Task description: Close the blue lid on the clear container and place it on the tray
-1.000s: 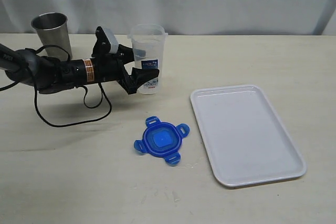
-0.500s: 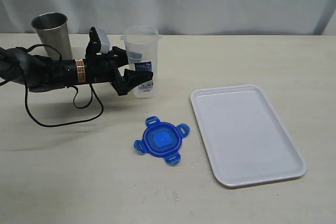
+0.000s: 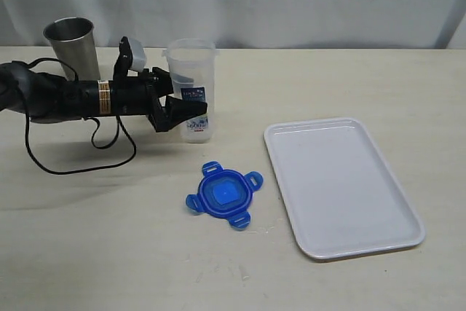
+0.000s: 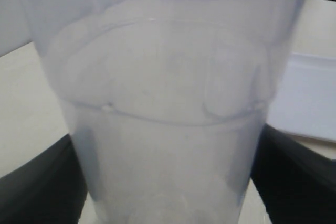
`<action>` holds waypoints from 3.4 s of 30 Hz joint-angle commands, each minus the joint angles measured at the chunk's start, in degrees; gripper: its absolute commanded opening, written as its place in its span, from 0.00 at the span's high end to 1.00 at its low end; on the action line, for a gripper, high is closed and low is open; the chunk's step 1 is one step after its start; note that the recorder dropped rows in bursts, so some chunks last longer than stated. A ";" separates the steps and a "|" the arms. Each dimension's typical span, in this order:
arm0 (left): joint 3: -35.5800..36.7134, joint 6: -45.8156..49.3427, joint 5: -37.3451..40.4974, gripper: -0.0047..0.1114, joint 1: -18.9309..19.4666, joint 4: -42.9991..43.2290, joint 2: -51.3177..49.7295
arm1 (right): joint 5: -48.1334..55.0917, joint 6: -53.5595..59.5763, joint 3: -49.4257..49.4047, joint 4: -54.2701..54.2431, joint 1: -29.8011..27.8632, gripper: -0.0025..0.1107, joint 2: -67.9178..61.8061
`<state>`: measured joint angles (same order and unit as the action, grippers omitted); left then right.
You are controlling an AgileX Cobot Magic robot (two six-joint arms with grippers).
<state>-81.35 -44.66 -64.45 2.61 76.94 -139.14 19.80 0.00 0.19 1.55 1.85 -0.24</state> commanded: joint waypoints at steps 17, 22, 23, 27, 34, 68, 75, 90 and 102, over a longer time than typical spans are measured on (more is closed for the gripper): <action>11.49 0.21 2.81 0.96 1.95 2.41 13.06 | -0.13 0.46 -0.19 -0.29 -0.38 0.94 0.24; 17.93 3.49 -1.05 0.96 4.84 -0.30 16.01 | -0.13 0.46 -0.19 -0.29 -0.38 0.94 0.24; 19.38 4.34 -1.26 0.96 5.35 -0.87 16.66 | -0.13 0.46 -0.19 -0.29 -0.38 0.94 0.24; 24.69 7.93 -1.21 0.96 6.21 -1.71 19.21 | -0.13 0.46 -0.19 -0.29 -0.38 0.94 0.24; 34.50 14.52 -2.78 0.96 6.30 -5.26 22.99 | -0.13 0.46 -0.19 -0.29 -0.38 0.94 0.24; 50.32 29.85 -5.51 0.96 6.30 -11.05 25.35 | -0.13 0.46 -0.19 -0.29 -0.38 0.94 0.24; 52.54 31.48 -5.51 0.96 6.30 -11.71 25.35 | -0.13 0.46 -0.19 -0.29 -0.38 0.94 0.24; 52.68 35.33 -5.51 0.96 6.30 -10.25 21.22 | -0.13 0.46 -0.19 -0.29 -0.38 0.94 0.24; 52.68 40.16 -5.51 0.96 6.30 -13.14 21.22 | -0.13 0.46 -0.19 -0.29 -0.38 0.94 0.24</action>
<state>-28.79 -5.39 -70.28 8.78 65.08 -117.71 19.80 0.00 0.19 1.55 1.85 -0.24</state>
